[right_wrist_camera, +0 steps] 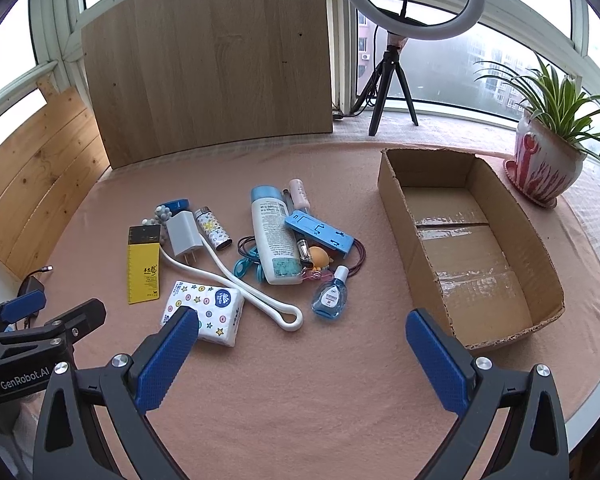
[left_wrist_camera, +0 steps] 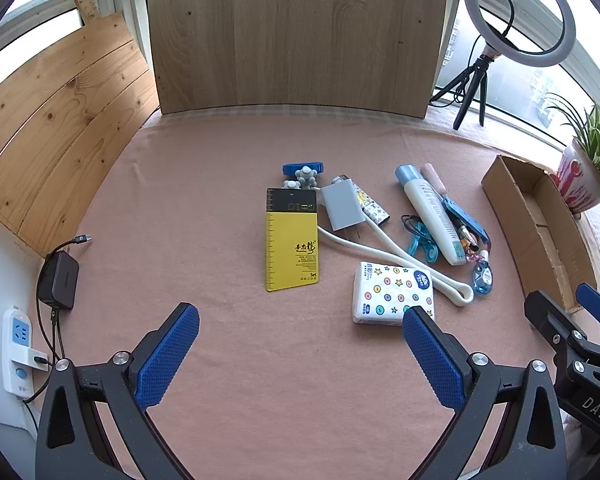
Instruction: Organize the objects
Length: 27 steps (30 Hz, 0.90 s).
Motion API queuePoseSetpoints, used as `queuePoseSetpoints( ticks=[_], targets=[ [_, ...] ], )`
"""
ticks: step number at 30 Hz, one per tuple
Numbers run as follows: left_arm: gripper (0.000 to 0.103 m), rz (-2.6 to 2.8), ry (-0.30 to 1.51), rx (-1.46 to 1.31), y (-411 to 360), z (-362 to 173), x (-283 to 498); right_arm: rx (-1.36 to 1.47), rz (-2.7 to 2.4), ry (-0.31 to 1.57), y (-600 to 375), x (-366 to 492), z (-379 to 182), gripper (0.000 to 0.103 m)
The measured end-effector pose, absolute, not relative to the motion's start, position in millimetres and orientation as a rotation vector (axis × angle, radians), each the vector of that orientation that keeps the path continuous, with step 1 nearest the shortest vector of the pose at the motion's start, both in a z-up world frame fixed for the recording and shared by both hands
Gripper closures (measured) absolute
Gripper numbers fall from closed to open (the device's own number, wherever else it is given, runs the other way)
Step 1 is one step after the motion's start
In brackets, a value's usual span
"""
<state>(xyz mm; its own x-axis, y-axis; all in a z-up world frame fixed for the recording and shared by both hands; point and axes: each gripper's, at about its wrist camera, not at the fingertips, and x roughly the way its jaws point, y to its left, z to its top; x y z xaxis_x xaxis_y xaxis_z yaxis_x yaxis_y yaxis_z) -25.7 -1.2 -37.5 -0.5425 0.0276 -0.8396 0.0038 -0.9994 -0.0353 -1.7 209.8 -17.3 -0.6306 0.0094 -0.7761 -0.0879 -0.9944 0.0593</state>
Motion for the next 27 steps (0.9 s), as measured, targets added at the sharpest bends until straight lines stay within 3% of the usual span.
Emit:
queuePoseSetpoints(
  ticks=[27],
  targets=[
    [0.000,2.705,-0.039,-1.541,2,-52,-40,-1.389,2.781,0.139,210,-14,-25,0.001]
  ],
)
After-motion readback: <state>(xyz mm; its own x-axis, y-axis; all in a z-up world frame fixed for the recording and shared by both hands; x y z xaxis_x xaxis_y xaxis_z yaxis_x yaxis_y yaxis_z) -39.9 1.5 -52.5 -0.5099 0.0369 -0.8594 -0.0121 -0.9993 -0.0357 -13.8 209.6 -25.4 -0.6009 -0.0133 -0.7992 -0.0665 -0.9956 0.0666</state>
